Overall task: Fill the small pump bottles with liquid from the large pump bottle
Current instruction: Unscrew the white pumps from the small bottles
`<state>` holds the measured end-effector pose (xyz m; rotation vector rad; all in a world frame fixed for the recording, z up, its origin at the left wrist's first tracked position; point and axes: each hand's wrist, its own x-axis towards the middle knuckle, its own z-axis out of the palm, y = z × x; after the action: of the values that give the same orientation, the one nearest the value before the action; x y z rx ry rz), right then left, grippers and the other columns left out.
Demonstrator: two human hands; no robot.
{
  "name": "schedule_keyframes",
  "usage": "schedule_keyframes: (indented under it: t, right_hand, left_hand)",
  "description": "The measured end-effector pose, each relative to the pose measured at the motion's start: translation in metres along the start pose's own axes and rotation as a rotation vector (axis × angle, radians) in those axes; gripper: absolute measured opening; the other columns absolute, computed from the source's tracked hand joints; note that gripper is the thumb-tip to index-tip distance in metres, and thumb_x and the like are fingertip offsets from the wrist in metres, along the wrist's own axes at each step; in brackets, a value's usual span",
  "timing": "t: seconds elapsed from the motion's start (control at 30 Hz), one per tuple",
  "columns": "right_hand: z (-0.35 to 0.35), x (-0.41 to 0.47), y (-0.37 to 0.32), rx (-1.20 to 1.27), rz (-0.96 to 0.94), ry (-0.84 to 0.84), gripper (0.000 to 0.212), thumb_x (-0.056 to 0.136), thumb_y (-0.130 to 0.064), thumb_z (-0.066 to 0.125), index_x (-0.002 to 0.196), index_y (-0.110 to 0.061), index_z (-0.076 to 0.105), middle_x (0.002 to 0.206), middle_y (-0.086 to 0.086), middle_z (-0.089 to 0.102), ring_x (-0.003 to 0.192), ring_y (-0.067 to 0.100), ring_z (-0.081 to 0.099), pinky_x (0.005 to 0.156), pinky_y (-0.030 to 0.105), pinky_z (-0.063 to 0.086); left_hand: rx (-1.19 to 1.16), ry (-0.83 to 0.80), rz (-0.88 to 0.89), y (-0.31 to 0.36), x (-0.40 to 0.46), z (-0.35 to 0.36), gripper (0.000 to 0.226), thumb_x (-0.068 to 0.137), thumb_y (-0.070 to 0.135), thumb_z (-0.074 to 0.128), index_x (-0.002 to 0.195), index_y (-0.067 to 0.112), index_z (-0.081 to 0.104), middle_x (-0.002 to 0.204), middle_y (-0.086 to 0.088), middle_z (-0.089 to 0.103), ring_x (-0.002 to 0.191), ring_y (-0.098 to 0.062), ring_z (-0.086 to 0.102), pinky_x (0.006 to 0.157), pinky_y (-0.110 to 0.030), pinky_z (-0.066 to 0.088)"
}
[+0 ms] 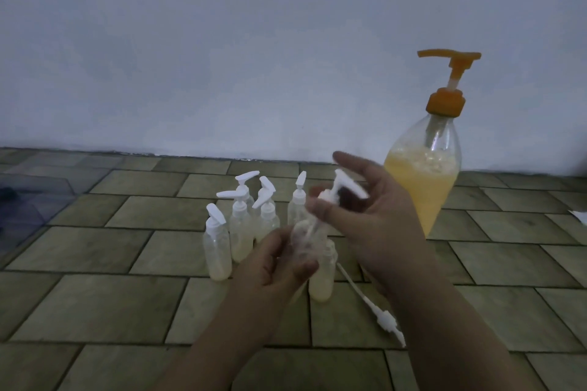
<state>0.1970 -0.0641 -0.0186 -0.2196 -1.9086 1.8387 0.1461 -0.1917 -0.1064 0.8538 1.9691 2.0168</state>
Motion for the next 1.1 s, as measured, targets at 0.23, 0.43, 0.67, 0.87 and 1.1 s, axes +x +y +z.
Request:
schedule_keyframes:
  t: [0.23, 0.43, 0.67, 0.87, 1.1]
  right_hand:
    - [-0.050, -0.023, -0.027, -0.116, -0.302, 0.331, 0.037, 0.064, -0.016, 0.072, 0.096, -0.029, 0.062, 0.093, -0.003, 0.070, 0.081, 0.008, 0.068, 0.066, 0.016, 0.054]
    - [-0.079, -0.056, 0.058, -0.252, -0.330, 0.702, 0.027, 0.061, -0.023, 0.080, 0.076, -0.021, 0.058, 0.086, -0.004, 0.072, 0.082, 0.016, 0.070, 0.071, 0.032, 0.058]
    - [-0.088, -0.067, 0.146, -0.577, -0.309, 0.624, 0.020, 0.068, -0.039, 0.070, 0.071, -0.029, 0.053, 0.079, -0.007, 0.065, 0.075, 0.004, 0.058, 0.066, 0.011, 0.043]
    - [-0.095, -0.065, 0.175, -0.947, -0.268, 0.460, 0.038, 0.051, 0.007, 0.086, 0.072, -0.013, 0.062, 0.074, -0.001, 0.059, 0.068, 0.017, 0.054, 0.060, 0.009, 0.035]
    - [-0.088, -0.064, 0.160, -0.823, -0.280, 0.437, 0.018, 0.078, -0.036, 0.052, 0.077, -0.023, 0.063, 0.074, -0.003, 0.058, 0.068, 0.021, 0.054, 0.068, 0.012, 0.036]
  left_hand:
    - [0.252, 0.156, -0.128, -0.034, 0.006, -0.007, 0.025, 0.082, 0.019, 0.069, 0.096, 0.034, 0.053, 0.092, 0.012, 0.064, 0.085, 0.010, 0.059, 0.064, -0.008, 0.046]
    - [0.292, 0.193, -0.161, -0.055, 0.014, 0.001, 0.023, 0.085, 0.019, 0.068, 0.098, 0.029, 0.052, 0.095, 0.013, 0.059, 0.081, 0.017, 0.055, 0.059, -0.006, 0.045]
    - [0.291, 0.229, -0.167, -0.066, 0.018, 0.006, 0.047, 0.076, 0.023, 0.076, 0.113, 0.029, 0.048, 0.110, 0.018, 0.053, 0.099, 0.004, 0.053, 0.069, -0.007, 0.043]
    - [0.261, 0.447, -0.132, -0.073, -0.027, 0.000, 0.043, 0.082, 0.054, 0.056, 0.116, 0.030, 0.045, 0.107, 0.007, 0.051, 0.093, -0.001, 0.052, 0.076, -0.021, 0.045]
    - [0.268, 0.621, -0.256, -0.072, -0.006, -0.046, 0.086, 0.077, 0.011, 0.074, 0.141, 0.018, 0.017, 0.147, -0.005, 0.023, 0.134, -0.020, 0.028, 0.097, -0.031, 0.036]
